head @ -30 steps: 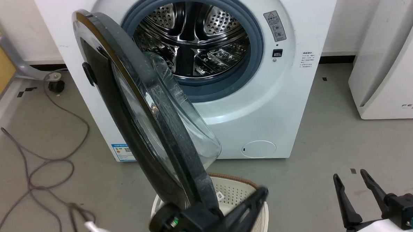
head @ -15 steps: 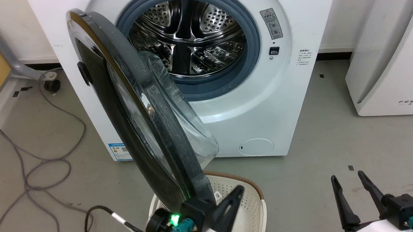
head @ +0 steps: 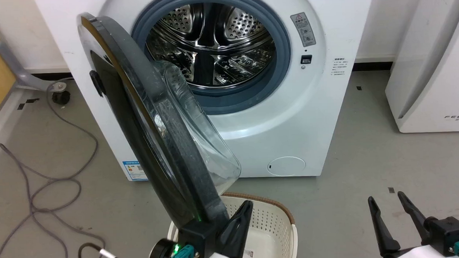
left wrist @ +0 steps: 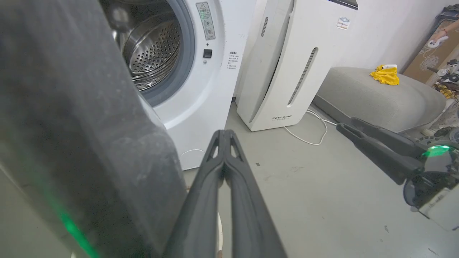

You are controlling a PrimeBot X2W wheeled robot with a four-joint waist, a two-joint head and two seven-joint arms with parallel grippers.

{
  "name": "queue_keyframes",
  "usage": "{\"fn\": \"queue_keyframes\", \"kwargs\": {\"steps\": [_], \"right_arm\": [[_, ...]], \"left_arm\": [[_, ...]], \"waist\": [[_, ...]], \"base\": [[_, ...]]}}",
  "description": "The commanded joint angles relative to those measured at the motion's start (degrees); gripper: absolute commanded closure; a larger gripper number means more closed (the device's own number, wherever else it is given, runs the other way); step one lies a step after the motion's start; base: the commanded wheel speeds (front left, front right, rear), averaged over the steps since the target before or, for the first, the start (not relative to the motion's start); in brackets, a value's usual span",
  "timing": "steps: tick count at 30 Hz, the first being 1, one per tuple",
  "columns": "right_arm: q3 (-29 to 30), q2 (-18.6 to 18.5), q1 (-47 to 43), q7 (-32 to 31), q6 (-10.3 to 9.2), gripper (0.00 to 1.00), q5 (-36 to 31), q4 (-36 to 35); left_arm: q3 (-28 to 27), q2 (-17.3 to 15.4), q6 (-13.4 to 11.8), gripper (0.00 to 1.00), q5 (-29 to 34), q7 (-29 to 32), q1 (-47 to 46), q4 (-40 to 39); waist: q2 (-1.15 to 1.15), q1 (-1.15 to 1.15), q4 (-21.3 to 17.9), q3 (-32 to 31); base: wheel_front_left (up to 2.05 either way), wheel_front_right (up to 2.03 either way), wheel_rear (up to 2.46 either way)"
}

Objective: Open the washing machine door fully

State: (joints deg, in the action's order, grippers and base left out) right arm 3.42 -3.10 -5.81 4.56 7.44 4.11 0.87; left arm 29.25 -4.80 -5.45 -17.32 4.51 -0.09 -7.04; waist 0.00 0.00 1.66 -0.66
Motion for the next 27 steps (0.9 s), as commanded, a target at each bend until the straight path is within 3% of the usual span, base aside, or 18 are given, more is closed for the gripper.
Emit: {"fn": "queue_keyframes", "kwargs": {"steps": [1,12,27], "right_arm": [[0.0,0.2,-1.0,0.0,0.05,0.0,0.3,0.1],[0.4,0.2,-1.4,0.0,0.05,0.0,0.3,0.0],[1.4,0.2,-1.7,-0.4,0.05,0.0,0.4,-1.1]], "left_arm": [[-0.6,-0.8,-0.6,1.0,-0.2,0.3,1.1,-0.5],[-4.1,-3.9,-4.7,1.0,-0.4,1.7,6.7,-7.3],[-12.7,-8.8,-11.7,1.0,0.3,1.8,15.5,-18.1]], "waist": [[0.0,0.0,0.1,-0.1],[0.0,0.0,2.3,-0.3],[0.0,0.0,9.7,0.4]], "base": [[0.0,0.0,0.0],[0.0,0.0,0.0],[0.0,0.0,0.0]]}}
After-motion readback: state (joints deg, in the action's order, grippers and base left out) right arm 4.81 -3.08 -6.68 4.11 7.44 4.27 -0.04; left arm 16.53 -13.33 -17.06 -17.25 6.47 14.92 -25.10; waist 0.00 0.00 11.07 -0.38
